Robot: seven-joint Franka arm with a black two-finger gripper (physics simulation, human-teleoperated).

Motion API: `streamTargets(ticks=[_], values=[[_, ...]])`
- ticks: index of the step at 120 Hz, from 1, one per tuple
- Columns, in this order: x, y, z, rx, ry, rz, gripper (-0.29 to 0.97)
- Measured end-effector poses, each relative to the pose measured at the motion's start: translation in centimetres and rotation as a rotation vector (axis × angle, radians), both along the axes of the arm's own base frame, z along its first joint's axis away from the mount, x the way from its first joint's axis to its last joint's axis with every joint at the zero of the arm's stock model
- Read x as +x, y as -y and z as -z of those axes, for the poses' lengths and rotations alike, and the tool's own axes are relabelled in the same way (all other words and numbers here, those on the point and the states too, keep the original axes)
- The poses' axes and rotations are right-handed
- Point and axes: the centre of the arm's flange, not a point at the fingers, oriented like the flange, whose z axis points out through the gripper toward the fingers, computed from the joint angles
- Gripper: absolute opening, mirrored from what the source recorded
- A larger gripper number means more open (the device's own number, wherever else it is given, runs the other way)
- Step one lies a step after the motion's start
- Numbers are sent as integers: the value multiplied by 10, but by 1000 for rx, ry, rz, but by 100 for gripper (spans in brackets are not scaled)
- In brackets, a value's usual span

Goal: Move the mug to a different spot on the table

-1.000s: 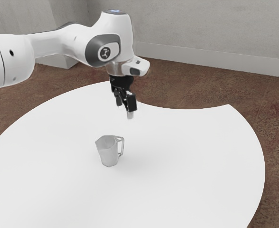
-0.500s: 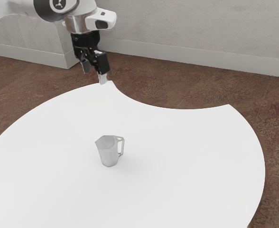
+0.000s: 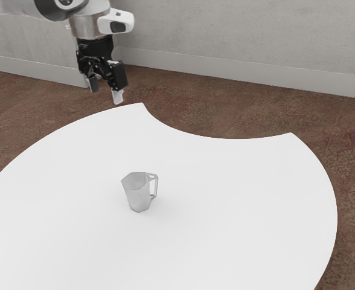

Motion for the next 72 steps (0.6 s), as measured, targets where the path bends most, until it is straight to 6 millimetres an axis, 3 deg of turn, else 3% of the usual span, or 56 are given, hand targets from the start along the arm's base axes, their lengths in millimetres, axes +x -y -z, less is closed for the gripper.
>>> streamTargets(ticks=[25,72], values=[[0,-1,0,0,-4,-17,68],[-2,16,1,0,-5,-3,68]])
